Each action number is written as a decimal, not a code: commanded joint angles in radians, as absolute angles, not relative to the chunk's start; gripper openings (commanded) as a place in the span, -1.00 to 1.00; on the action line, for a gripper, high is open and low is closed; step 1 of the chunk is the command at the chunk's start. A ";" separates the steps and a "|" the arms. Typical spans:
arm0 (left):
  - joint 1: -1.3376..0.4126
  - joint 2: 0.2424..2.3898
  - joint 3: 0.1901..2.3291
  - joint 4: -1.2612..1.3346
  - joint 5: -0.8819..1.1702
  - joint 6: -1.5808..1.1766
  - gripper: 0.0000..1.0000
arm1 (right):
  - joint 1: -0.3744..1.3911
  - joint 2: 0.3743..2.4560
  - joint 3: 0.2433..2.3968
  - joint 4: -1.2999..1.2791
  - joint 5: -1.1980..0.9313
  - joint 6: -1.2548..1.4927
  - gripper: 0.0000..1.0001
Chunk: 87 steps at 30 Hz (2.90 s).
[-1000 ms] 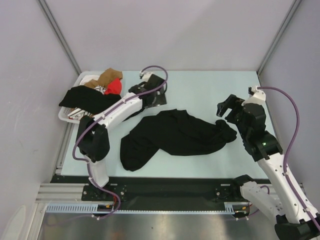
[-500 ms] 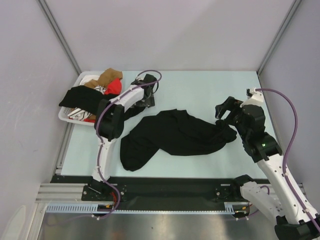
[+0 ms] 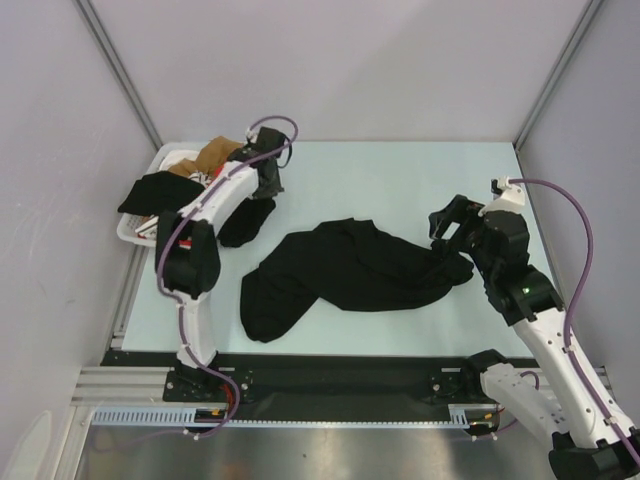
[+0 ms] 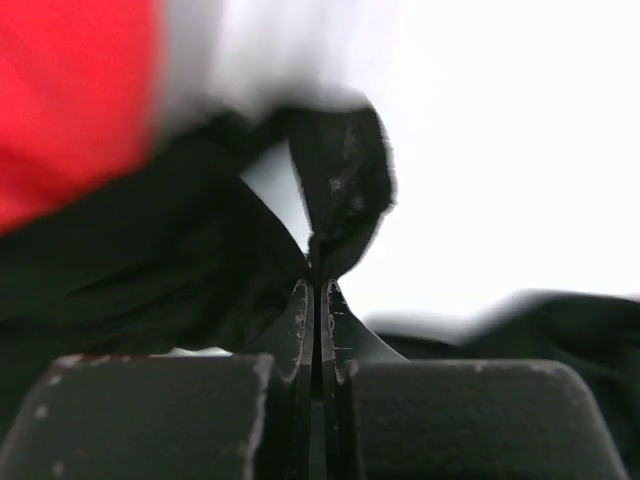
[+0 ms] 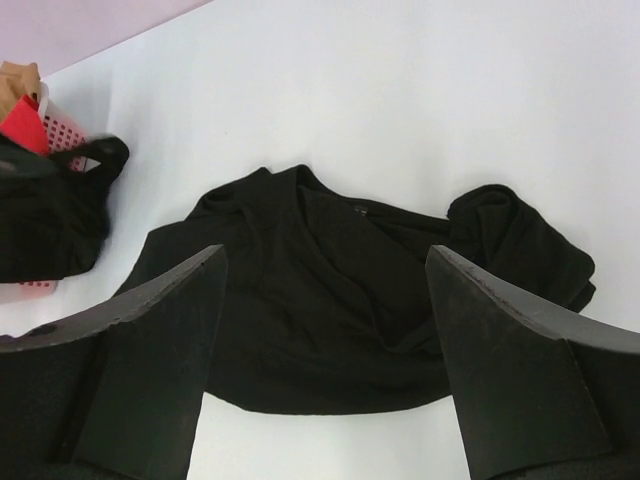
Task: Fold and stack the tank tops
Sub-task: Flatten the tank top out
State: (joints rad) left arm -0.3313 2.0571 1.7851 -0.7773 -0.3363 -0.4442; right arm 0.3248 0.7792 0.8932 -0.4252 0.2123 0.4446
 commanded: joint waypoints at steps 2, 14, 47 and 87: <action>-0.270 1.795 1.911 -0.791 -0.334 -0.400 -0.99 | 0.321 0.787 0.891 -0.377 0.180 0.459 0.71; -0.008 1.691 2.099 -0.916 -0.658 -0.492 -0.99 | 0.321 0.807 0.885 -0.377 0.134 0.448 0.68; -0.321 0.876 1.042 -0.680 -0.114 -0.466 1.00 | 0.615 2.028 1.614 -0.488 0.178 0.244 0.49; -0.463 1.117 0.684 -0.242 0.021 -0.500 1.00 | -0.018 1.316 1.330 -0.426 -0.206 0.458 -1.00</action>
State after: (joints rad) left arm -0.4213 1.1130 0.7078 -0.2886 0.0051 -0.4984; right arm 0.0223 1.3182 1.3037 -0.4427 -0.2226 0.4240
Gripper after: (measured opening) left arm 0.996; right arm 0.017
